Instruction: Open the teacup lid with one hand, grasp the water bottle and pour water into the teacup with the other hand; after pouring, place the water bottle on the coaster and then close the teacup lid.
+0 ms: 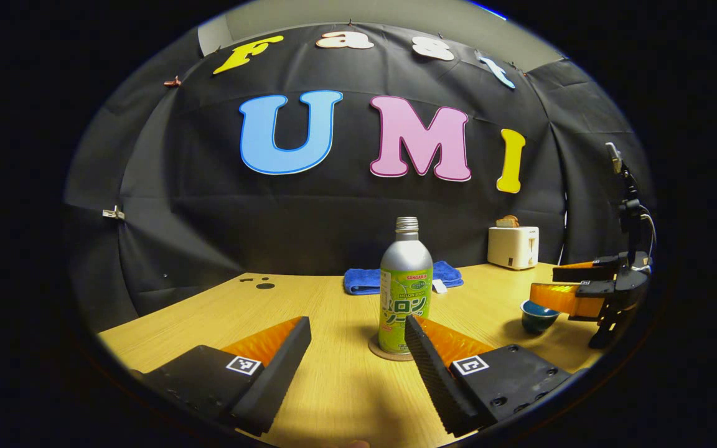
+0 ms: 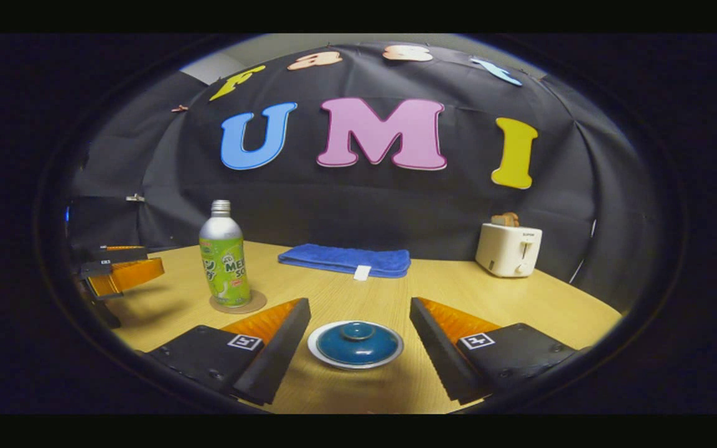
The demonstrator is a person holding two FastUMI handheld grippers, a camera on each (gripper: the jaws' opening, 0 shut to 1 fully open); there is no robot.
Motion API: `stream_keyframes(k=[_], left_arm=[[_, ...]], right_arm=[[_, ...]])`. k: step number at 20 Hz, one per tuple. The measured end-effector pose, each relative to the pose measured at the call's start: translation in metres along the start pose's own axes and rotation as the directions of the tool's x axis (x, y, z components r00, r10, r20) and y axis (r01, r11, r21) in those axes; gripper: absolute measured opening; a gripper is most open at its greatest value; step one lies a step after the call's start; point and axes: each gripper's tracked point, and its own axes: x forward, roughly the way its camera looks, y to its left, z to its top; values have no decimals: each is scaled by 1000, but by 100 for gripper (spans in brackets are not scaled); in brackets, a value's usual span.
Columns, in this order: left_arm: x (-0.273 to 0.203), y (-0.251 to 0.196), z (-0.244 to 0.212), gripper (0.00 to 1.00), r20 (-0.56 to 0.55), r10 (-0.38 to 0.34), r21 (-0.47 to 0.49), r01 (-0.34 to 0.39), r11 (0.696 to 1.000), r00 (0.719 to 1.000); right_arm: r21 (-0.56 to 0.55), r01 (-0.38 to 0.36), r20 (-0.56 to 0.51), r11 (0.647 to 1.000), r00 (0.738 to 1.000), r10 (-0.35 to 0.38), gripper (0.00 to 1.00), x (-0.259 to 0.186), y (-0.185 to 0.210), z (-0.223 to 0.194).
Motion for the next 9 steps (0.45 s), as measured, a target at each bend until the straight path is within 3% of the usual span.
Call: stream_keyframes(k=[9], left_arm=[[-8,-20,0,96,0,7,0,-7,1000,1000]], right_arm=[[98,36,41,995,998,-41,98,-31,-16,-1]])
